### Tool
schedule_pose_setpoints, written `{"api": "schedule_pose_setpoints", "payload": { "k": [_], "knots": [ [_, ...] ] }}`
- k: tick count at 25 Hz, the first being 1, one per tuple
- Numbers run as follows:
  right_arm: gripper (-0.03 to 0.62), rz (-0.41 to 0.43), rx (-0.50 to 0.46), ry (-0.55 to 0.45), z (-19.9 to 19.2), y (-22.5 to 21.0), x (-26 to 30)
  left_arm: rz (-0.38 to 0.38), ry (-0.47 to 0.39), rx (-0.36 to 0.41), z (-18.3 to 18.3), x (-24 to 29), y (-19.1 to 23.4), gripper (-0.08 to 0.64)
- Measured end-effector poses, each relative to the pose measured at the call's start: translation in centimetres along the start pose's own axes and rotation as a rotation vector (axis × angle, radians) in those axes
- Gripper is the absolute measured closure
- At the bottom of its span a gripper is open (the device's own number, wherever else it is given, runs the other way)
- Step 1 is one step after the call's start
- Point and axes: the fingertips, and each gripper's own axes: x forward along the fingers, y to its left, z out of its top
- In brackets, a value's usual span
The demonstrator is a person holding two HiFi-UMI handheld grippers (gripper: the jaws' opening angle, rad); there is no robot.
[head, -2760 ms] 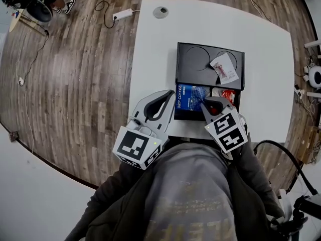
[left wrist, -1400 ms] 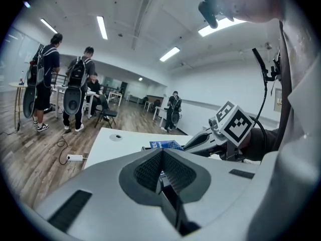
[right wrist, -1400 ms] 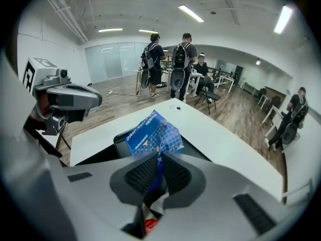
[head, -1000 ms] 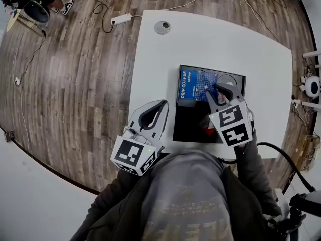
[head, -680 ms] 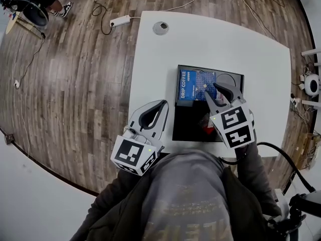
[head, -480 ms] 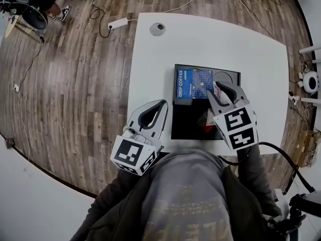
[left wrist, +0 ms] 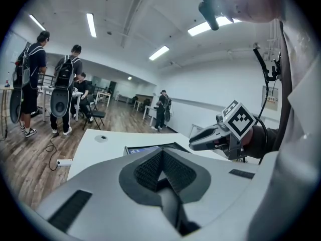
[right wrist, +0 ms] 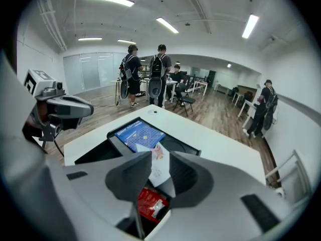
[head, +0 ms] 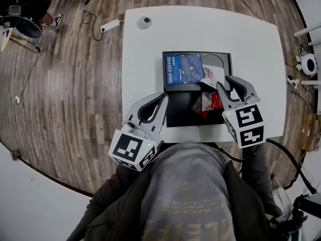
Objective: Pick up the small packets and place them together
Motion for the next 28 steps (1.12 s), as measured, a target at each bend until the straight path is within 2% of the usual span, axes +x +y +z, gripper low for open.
{"api": "schedule_pose_setpoints", "payload": {
  "k": [7, 10, 22, 28],
  "knots": [
    [0.483, 0.107, 0.022, 0.114, -6.7, 3.9, 0.7, -0.053, 0.035, 0.017, -1.1, 0.3, -2.3, 0.557],
    [0.483, 0.138, 0.010, 0.148, -8.2, 5.2, 1.0, -0.060, 0.038, 0.026, -1.0, 0.4, -2.8, 0.557],
    [0.485, 0.276, -0.057, 0.219, -8.8, 8.4, 1.2, -0.041, 0.027, 0.023, -0.6, -0.2, -2.4, 0.557],
    [0.485, 0.228, -0.053, 0.206, -7.4, 6.1, 2.5, -0.010, 0.008, 0.014, -0.6, -0.4, -1.5, 0.557]
  ]
}}
